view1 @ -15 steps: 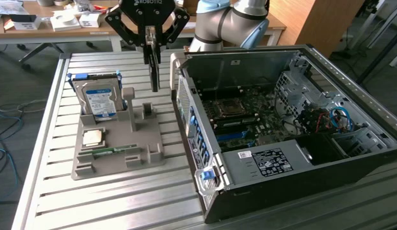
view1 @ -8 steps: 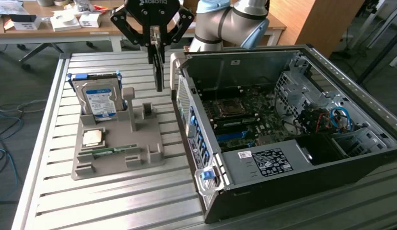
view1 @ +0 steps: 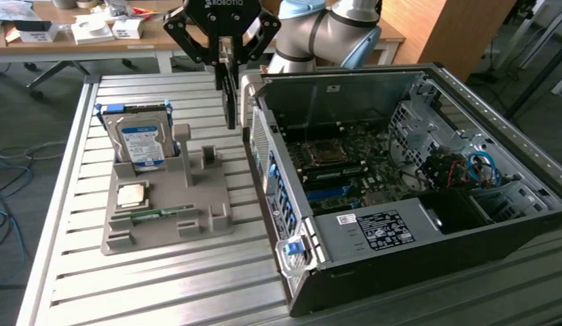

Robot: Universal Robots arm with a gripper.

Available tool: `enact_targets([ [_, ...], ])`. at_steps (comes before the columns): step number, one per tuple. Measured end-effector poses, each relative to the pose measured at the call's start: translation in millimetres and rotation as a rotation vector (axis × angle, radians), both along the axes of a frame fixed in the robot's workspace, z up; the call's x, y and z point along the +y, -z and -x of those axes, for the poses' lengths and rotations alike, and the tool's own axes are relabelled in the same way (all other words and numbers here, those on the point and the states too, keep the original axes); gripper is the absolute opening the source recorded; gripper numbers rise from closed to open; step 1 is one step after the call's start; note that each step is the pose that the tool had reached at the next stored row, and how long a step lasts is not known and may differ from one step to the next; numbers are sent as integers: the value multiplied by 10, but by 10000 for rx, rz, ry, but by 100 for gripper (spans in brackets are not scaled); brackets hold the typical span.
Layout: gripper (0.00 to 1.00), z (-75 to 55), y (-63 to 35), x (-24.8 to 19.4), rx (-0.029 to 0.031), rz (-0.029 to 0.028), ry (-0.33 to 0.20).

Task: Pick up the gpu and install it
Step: 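Pick up the gpu and move the gpu toward the slot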

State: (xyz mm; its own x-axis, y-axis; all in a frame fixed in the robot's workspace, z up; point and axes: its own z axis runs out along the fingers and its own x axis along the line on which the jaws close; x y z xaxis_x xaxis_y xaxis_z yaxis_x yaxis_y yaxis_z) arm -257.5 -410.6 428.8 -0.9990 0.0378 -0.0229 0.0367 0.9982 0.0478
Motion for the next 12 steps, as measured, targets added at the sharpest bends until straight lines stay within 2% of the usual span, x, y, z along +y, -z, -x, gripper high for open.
enact_targets([
  [12,27,-88,0,0,1,1,1],
])
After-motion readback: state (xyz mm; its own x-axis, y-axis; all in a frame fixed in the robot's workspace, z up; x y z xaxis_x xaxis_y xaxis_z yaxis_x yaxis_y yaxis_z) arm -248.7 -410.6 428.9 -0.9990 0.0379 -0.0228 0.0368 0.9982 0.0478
